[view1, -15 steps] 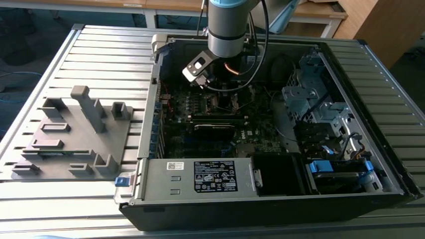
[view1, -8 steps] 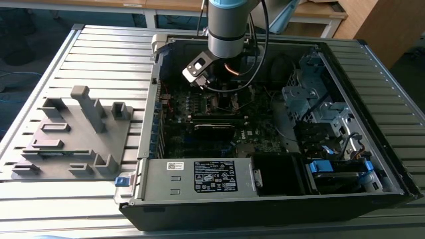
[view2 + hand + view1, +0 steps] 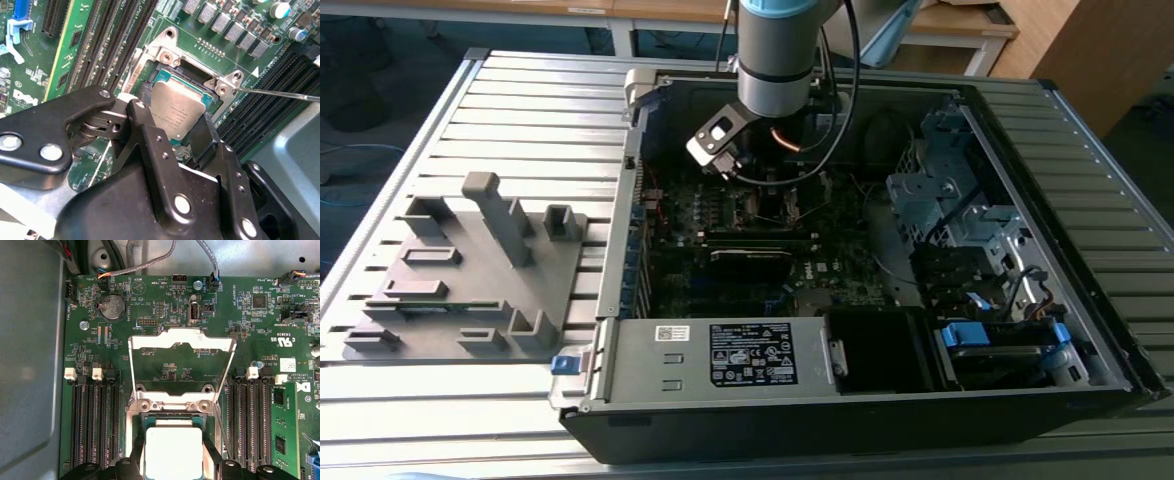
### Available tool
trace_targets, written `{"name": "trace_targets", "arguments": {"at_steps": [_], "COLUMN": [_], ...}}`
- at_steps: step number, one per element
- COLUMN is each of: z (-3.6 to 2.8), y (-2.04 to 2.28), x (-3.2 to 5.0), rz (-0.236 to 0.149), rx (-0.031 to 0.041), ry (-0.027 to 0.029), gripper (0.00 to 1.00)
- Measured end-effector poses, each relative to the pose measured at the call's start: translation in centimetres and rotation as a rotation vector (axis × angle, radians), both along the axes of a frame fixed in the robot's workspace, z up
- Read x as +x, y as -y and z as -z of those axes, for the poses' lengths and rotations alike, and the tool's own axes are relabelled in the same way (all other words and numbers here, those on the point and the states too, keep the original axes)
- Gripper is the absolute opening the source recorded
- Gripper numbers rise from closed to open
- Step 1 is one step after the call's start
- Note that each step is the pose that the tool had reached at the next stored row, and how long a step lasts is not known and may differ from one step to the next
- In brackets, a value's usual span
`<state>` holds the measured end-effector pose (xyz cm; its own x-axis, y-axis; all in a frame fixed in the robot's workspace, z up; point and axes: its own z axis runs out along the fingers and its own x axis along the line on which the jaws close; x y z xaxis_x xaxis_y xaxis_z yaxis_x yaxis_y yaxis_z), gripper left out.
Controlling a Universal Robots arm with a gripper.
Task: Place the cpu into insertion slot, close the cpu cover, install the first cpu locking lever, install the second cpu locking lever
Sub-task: 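Place the cpu into insertion slot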
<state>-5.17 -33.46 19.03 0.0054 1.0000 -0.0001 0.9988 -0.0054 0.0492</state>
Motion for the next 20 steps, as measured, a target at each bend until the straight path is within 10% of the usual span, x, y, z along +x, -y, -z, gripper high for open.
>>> {"name": "trace_targets", "arguments": {"at_steps": [8, 20], "z": [-0.02, -1.67], "y": [0.0, 0.0], "x": [0.0, 0.0], "rz": [0.0, 0.0], "rx": [0.0001, 0.0003], "ry": [0.0, 0.0001], "gripper": [0.6, 0.6]}}
